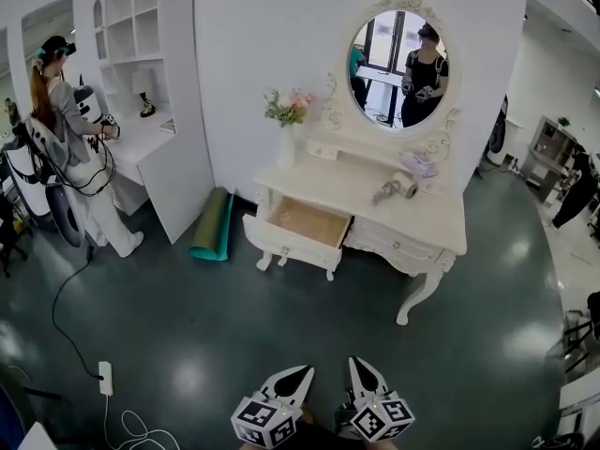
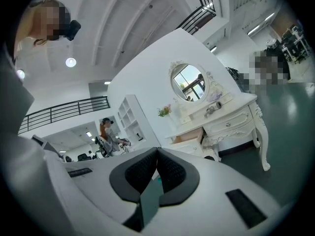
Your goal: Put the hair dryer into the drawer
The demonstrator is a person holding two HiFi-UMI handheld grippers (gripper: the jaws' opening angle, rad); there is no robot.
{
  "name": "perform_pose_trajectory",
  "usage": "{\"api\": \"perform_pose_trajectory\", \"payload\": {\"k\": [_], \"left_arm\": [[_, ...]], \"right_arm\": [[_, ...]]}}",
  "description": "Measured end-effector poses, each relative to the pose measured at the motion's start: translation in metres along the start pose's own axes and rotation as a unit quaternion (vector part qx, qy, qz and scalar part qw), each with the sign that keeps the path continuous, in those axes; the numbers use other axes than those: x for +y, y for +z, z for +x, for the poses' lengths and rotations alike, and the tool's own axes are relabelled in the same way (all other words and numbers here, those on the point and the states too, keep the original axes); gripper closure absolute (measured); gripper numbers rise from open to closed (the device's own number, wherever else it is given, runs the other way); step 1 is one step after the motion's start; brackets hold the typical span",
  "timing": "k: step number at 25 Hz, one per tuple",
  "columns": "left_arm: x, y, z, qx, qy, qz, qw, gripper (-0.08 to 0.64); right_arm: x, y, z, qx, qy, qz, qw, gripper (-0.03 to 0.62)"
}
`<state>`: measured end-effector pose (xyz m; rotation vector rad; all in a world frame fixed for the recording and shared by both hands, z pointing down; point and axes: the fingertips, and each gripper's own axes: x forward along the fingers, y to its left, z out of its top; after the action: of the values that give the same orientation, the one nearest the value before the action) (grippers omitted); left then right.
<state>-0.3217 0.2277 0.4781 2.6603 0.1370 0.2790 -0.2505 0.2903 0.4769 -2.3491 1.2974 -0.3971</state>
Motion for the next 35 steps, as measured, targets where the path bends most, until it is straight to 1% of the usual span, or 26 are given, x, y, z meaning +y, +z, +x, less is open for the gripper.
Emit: {"api": "perform_pose_trajectory", "payload": {"k": [9,12,15,19,26,30,35], "left_arm": [[0.011,0.003,0.032,0.001,0.006,-0.004,1.0000,0.537],[0.014,0.004,0.037,-0.002,0.014,-0.002,0.9999,0.537],[0.016,0.005,0.038,-0.004,0.022,-0.005,0.9997,0.537],[0.014,0.004,0.042,-0.002,0.025,0.001,0.9997,0.537],[0.017,0.010,0.052,-0.003,0.025,0.008,0.9996,0.537],[0.025,0.015,0.063,-0.001,0.021,0.007,0.9998,0.537],[0.042,0.030,0.083,0.000,0.017,0.002,0.9999,0.537]], "right_arm": [[-0.021,0.007,0.029,0.001,0.008,0.006,1.000,0.577],[-0.026,0.007,0.035,0.004,0.011,0.011,1.000,0.577],[-0.027,0.005,0.036,0.009,0.017,0.011,1.000,0.577],[-0.024,0.002,0.036,0.016,0.027,-0.006,0.999,0.577],[-0.020,0.002,0.048,0.017,0.036,-0.002,0.999,0.575],[-0.025,0.005,0.060,0.014,0.032,-0.001,0.999,0.577],[-0.034,0.009,0.084,0.016,0.021,0.000,1.000,0.577]]}}
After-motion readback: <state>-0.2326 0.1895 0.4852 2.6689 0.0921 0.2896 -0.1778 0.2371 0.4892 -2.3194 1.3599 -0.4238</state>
